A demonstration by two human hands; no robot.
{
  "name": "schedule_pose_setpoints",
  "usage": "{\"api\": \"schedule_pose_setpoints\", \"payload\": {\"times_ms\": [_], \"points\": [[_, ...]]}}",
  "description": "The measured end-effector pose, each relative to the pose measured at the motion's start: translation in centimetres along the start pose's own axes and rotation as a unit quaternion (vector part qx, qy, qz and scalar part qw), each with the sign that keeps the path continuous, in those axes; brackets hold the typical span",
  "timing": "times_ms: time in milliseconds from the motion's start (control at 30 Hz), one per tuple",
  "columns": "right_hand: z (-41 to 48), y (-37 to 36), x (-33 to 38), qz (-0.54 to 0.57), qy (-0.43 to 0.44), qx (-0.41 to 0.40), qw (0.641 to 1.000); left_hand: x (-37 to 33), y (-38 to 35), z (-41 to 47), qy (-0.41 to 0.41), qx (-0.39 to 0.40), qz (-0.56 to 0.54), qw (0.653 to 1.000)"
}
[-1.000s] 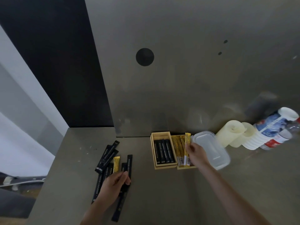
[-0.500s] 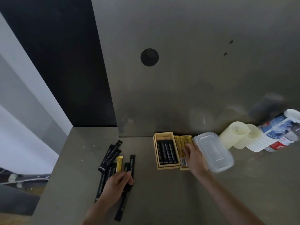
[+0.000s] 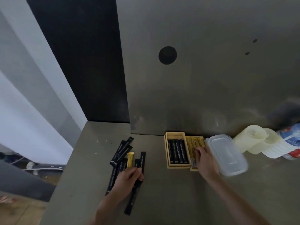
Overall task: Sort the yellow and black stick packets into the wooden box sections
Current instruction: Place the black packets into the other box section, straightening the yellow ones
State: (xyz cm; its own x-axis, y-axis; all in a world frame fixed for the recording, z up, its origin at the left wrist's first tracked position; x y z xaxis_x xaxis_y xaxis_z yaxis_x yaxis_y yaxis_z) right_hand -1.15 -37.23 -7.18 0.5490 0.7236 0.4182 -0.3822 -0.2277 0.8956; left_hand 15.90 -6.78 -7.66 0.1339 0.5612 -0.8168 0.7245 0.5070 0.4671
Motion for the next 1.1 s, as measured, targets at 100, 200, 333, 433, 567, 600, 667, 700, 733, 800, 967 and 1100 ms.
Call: {"api": "schedule_pose_setpoints", "payload": {"times_ms": [100,200,333,433,567,600,667,700,733,800,967,1100], "points": [[0.1,0.3,-0.1,-0.009,0.001,-0.003,1.000,-0.1,0.0,0.0,-0.007,0.001,0.000,1.000],[-0.2,0.8,0.4,-0.003,-0.014,-0.030,0.999,0.0,0.1,0.1,-0.005,0.005,0.006,1.000],[-0.8,1.6,3.4,0.006,0.033,-0.038,0.999,-0.1,0.0,-0.1,0.004,0.005,0.010,1.000],[-1.5,1.3,6.9,0.054,0.100,-0.017,0.993,-0.3,-0.1,-0.1,0.011,0.009,0.010,1.000],[-2.9,-0.5,9.7,0.088,0.158,0.023,0.983,-0.1,0.5,-0.5,0.001,-0.013,-0.044,0.999],[-3.3,-0.9,9.9,0.089,0.165,0.027,0.982,0.1,0.9,-0.9,0.000,-0.040,-0.071,0.997],[-3.8,-1.4,9.7,0.086,0.174,0.027,0.981,0.5,2.1,-1.8,0.008,-0.103,-0.107,0.989],[-3.9,-1.5,9.5,0.090,0.173,0.025,0.981,0.8,2.8,-2.2,0.016,-0.133,-0.115,0.984],[-4.0,-1.5,9.3,0.094,0.170,0.023,0.981,1.2,3.6,-2.6,0.025,-0.161,-0.114,0.980],[-4.0,-1.6,9.1,0.094,0.168,0.019,0.981,2.2,5.0,-3.2,0.040,-0.217,-0.083,0.972],[-4.3,-2.6,9.2,0.066,0.173,-0.020,0.983,3.4,7.3,-1.8,0.067,-0.277,0.028,0.958],[-5.0,-3.5,9.0,0.034,0.174,-0.027,0.984,2.8,7.7,1.4,0.068,-0.212,0.104,0.969]]}}
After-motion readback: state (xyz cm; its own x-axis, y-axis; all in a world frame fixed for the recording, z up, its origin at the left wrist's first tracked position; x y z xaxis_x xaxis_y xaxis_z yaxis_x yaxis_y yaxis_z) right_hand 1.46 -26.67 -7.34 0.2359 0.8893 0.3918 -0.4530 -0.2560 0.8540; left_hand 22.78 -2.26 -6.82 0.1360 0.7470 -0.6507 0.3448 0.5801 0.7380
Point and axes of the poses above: each hand's wrist, its own z-axis towards the middle knuckle, its own y-axis out of the back of the hand, x = y × z, the point moved 3 cm from there along z, towards the middle knuckle, and after that the axes turned 8 degrees about y, right-handed, at the moved point
